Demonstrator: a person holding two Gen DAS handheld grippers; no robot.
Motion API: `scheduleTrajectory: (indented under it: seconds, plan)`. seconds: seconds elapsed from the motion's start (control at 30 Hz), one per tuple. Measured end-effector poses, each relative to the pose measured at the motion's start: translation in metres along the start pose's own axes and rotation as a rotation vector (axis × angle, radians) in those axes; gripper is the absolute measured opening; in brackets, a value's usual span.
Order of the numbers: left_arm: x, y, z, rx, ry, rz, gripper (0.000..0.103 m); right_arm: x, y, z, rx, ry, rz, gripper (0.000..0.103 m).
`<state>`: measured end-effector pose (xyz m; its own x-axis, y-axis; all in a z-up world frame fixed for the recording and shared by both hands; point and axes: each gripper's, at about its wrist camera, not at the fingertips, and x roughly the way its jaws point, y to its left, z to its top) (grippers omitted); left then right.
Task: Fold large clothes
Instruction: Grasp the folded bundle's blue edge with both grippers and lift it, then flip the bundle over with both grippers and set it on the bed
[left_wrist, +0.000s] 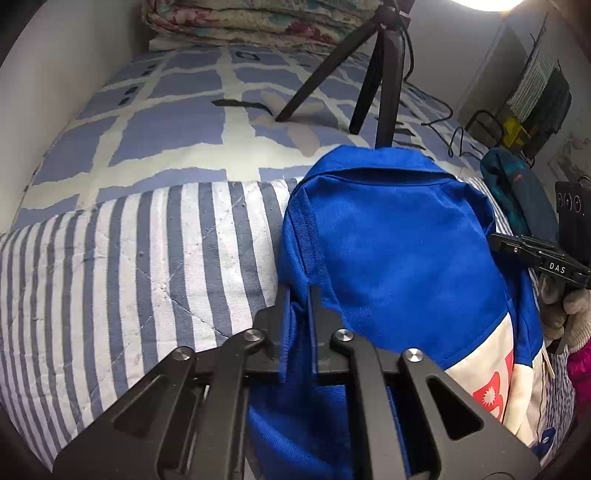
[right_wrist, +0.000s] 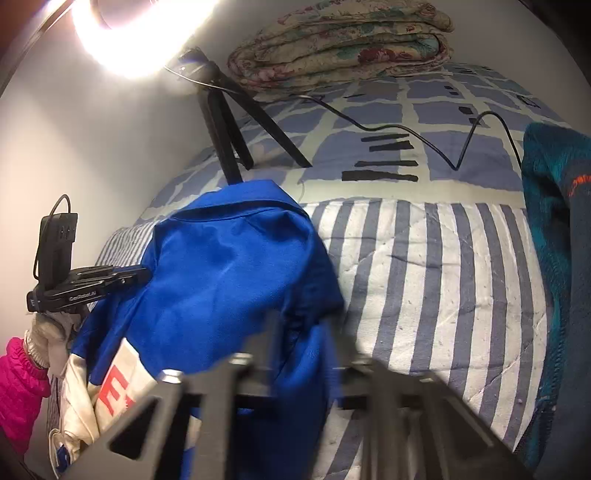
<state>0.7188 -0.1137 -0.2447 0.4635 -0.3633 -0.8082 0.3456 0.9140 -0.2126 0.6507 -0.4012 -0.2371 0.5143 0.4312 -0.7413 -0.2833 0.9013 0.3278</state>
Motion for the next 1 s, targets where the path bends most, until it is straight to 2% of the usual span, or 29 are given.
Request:
scheduleTrajectory:
  seconds: [0.17,0.33,0.57,0.77,1.0]
  plan:
    - [-0.027,-0.01,0.0,0.01,-0.074,0.014,0.002,-0.018,0.017,0.007,-0.048,-0.046,-0.031,0.002]
    - [-0.061,-0.022,-0.002,0.02,-0.139,0.02,0.002,-0.05,0.036,0.013,-0.061,-0.117,-0.023,0.001]
    - [-0.114,-0.036,-0.016,0.025,-0.205,0.009,0.001,-0.094,0.065,0.009,-0.102,-0.168,-0.018,0.001]
    - [-0.179,-0.06,-0.045,0.056,-0.266,-0.007,0.001,-0.153,0.096,-0.011,-0.123,-0.211,-0.004,0.0]
    - [-0.252,-0.093,-0.102,0.083,-0.298,-0.03,0.001,-0.226,0.135,-0.067,-0.144,-0.218,0.003,0.0]
